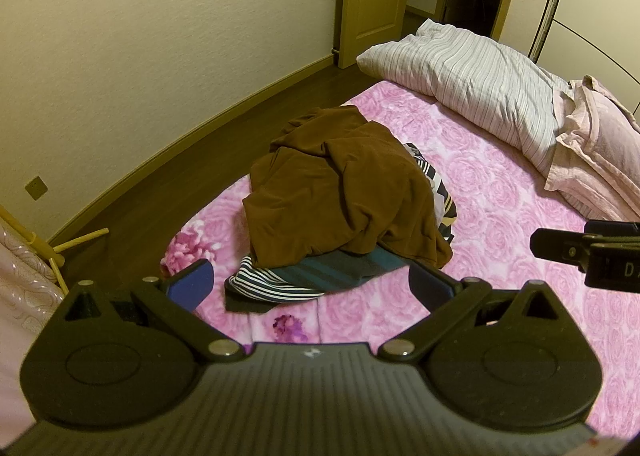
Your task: Fold large clothes
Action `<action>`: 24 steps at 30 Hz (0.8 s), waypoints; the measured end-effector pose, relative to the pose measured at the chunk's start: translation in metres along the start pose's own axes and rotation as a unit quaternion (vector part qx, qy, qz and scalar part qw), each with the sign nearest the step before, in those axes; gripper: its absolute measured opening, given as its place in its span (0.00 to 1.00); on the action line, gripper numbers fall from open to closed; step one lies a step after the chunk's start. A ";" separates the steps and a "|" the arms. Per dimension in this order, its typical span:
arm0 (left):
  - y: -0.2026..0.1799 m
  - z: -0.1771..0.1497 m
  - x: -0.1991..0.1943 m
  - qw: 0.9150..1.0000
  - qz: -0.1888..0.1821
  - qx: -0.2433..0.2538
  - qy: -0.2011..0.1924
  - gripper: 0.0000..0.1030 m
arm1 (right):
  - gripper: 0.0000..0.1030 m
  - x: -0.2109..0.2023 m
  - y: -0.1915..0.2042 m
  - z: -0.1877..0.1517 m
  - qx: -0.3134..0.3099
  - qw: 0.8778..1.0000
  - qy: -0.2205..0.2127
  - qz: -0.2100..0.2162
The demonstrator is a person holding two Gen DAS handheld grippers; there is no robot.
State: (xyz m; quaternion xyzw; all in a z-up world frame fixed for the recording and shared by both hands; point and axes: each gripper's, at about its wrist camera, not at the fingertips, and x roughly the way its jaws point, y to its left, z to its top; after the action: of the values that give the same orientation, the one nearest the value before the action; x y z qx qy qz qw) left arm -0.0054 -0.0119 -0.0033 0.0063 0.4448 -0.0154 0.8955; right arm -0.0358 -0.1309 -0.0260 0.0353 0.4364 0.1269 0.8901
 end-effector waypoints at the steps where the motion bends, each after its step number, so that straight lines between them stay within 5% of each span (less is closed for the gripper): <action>1: -0.001 0.000 0.000 1.000 0.000 0.000 0.000 0.99 | 0.81 0.000 -0.001 -0.001 0.000 1.000 0.000 0.000; 24: -0.004 -0.003 0.000 1.000 -0.002 0.010 0.005 0.99 | 0.81 -0.003 -0.004 -0.001 0.000 1.000 0.006 0.002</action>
State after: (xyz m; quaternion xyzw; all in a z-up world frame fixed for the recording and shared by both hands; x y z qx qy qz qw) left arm -0.0079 -0.0159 -0.0051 0.0140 0.4492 -0.0218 0.8930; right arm -0.0379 -0.1355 -0.0253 0.0355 0.4412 0.1289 0.8874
